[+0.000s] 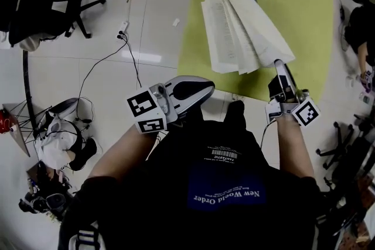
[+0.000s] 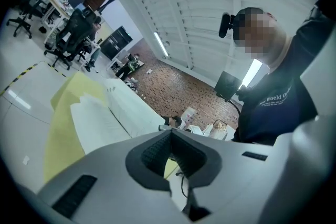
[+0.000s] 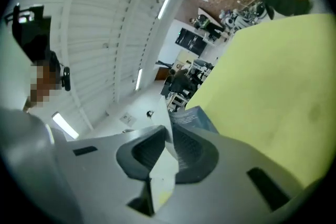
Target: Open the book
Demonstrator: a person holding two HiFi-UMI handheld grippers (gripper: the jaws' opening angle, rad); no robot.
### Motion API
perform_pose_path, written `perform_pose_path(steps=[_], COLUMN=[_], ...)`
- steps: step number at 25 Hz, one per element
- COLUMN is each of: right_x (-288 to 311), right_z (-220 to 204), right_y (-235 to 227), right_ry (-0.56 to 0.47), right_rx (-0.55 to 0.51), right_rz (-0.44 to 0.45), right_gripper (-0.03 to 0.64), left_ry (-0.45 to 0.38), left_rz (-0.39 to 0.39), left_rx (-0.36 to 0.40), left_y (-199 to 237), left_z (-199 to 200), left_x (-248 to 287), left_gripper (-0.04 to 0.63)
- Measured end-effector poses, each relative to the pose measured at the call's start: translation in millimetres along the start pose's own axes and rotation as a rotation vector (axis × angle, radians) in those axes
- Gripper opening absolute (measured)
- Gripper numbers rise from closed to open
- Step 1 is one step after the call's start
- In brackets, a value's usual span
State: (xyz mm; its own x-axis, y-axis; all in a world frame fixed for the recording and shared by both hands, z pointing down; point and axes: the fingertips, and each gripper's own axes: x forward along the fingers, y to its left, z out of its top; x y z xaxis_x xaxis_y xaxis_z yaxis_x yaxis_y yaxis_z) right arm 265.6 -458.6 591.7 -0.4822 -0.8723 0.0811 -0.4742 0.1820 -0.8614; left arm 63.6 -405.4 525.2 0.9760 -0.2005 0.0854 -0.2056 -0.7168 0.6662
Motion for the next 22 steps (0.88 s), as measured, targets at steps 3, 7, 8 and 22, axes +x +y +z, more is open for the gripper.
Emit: perform_pose_path(steps=[3,7,8,22], right_x=[-21,-47,-52,-97], right_z=[23,49,52,59], right_y=[-24,-63,-74,-132], right_ry=[-0.085,-0.168,-0.178,0.038], right_rx=[0.046,0.082,0.092,-0.112], right_rz=[-0.062,-0.174,-0.210,-0.754], right_gripper=[0.037,0.033,0.032,0.092], left_ry=[0.001,0.007,0.008,0.013], left_rz=[-0.005,-0.015,-0.016,-0.030], left_rx=[-0.002,-0.003,-0.003,-0.006], left_y=[-2,-6,-7,-16], left_z=[-1,-3,-3,-1], left_x=[3,7,8,20], left_gripper=[0.006,0.006,0.006,0.006])
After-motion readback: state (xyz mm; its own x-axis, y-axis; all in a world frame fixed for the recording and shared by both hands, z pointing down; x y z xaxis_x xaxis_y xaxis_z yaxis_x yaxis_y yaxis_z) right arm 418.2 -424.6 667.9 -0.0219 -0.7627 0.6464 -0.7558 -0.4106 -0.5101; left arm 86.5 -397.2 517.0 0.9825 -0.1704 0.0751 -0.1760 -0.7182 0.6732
